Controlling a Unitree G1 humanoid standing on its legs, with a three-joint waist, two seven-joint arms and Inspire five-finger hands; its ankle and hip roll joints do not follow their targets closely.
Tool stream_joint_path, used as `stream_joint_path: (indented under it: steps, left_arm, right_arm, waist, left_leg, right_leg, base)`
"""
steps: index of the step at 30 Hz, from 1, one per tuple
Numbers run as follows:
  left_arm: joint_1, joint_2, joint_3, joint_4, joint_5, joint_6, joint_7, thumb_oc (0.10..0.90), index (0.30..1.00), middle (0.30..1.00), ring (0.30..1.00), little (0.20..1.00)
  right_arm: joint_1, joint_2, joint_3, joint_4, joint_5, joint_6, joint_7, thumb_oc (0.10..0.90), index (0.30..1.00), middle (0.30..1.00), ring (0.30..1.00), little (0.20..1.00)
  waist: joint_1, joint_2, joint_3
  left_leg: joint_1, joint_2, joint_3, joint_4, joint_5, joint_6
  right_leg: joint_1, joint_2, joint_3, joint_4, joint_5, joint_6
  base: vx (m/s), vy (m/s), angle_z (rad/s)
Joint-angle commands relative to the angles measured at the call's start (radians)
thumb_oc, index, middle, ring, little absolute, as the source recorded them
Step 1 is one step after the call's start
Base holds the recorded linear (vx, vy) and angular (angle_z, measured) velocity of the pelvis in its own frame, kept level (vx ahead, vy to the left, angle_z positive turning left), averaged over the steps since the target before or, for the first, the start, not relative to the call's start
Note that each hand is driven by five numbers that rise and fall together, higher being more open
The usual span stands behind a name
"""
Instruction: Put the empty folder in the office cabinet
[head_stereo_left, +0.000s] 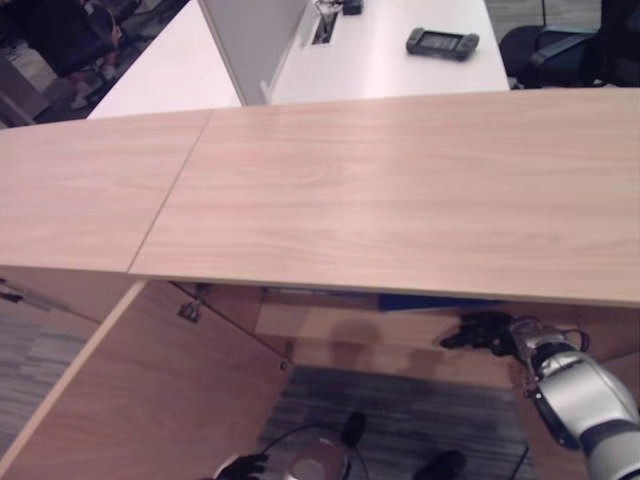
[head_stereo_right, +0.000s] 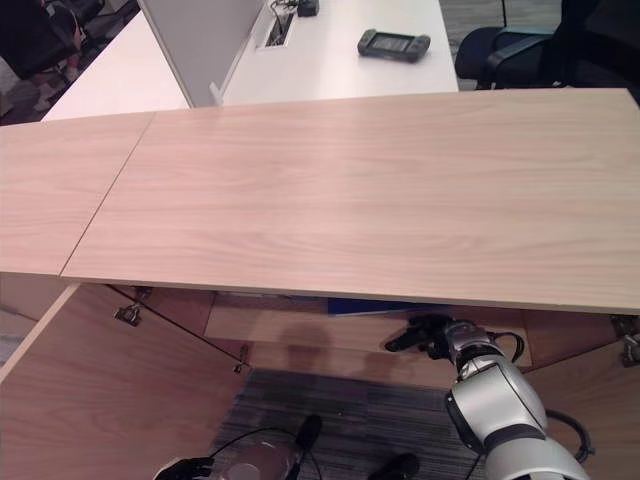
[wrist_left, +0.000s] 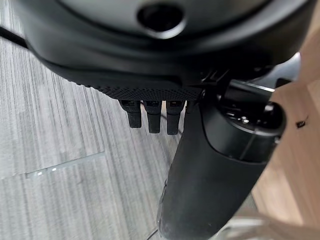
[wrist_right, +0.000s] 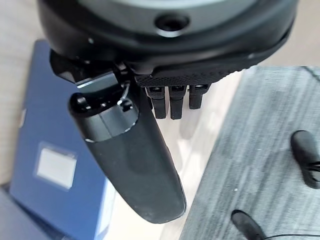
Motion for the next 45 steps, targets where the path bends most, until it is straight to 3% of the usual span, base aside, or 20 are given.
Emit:
stream_joint_path:
  steps: [1,9,15,25,32,40,45]
  left_arm:
    - [0.039,0.100,-0.003,0.045,0.039,0.007,0.000,0.800,0.900,0.900,0.900,0.900]
    - [0.052,0.101,0.009,0.065,0.049,0.009,0.002,0.800,0.900,0.900,0.900,0.900]
    - [0.060,0.107,0.014,0.020,0.063,0.013,-0.003,0.800,0.900,0.900,0.900,0.900]
    - [0.074,0.098,0.029,-0.007,0.055,0.013,0.003,0.800,0.900,0.900,0.900,0.900]
    - [0.094,0.069,0.031,-0.005,0.020,0.000,0.029,0.800,0.900,0.900,0.900,0.900]
    - [0.123,0.061,0.034,-0.061,-0.013,-0.007,0.037,0.800,0.900,0.900,0.900,0.900]
    - [0.149,0.061,0.025,-0.104,-0.029,-0.013,0.036,0.800,0.900,0.900,0.900,0.900]
  right_arm:
    - [-0.008,-0.023,-0.003,0.013,-0.028,-0.023,-0.005,0.800,0.900,0.900,0.900,0.900]
    - [0.005,-0.010,-0.013,0.027,-0.053,-0.022,-0.005,0.800,0.900,0.900,0.900,0.900]
    - [0.000,0.016,0.081,0.013,-0.242,-0.029,0.030,0.800,0.900,0.900,0.900,0.900]
    - [-0.003,0.126,0.129,-0.038,-0.225,-0.035,0.028,0.800,0.900,0.900,0.900,0.900]
    - [-0.045,0.193,0.161,-0.103,-0.232,-0.082,-0.074,0.800,0.900,0.900,0.900,0.900]
    - [-0.066,0.204,0.176,-0.127,-0.242,-0.100,-0.111,0.800,0.900,0.900,0.900,0.900]
    - [-0.084,0.182,0.189,-0.140,-0.243,-0.101,-0.112,0.800,0.900,0.900,0.900,0.900]
  waist:
    - [0.029,-0.023,-0.037]
    - [0.022,-0.027,-0.059]
    - [0.017,-0.033,-0.068]
    - [0.013,-0.035,-0.063]
    - [0.010,-0.032,-0.047]
    - [0.010,-0.028,-0.024]
    - [0.016,-0.022,0.022]
  left_leg:
    - [0.078,0.040,0.004,-0.108,-0.059,-0.002]
    - [0.099,0.038,0.012,-0.112,-0.065,0.000]
    - [0.106,0.035,0.014,-0.111,-0.068,0.002]
    - [0.106,0.035,0.019,-0.113,-0.066,0.005]
    - [0.108,0.030,0.021,-0.112,-0.065,0.009]
    - [0.105,0.025,0.019,-0.111,-0.065,0.011]
    - [0.091,0.021,0.020,-0.104,-0.064,0.011]
  right_leg:
    - [0.111,-0.048,0.054,-0.034,0.063,0.185]
    - [0.125,-0.047,0.057,-0.039,0.065,0.184]
    - [0.132,-0.046,0.058,-0.046,0.069,0.185]
    - [0.125,-0.046,0.065,-0.048,0.073,0.181]
    - [0.118,-0.047,0.078,-0.044,0.076,0.182]
    - [0.119,-0.048,0.076,-0.045,0.078,0.184]
    - [0.104,-0.053,0.070,-0.028,0.073,0.184]
  base:
    - [0.00,0.000,0.00]
    - [0.00,0.002,-0.01]
    - [0.00,0.000,0.00]
    - [0.00,0.000,0.00]
    - [0.00,0.002,-0.02]
    - [0.00,0.002,-0.02]
    - [0.00,0.006,0.00]
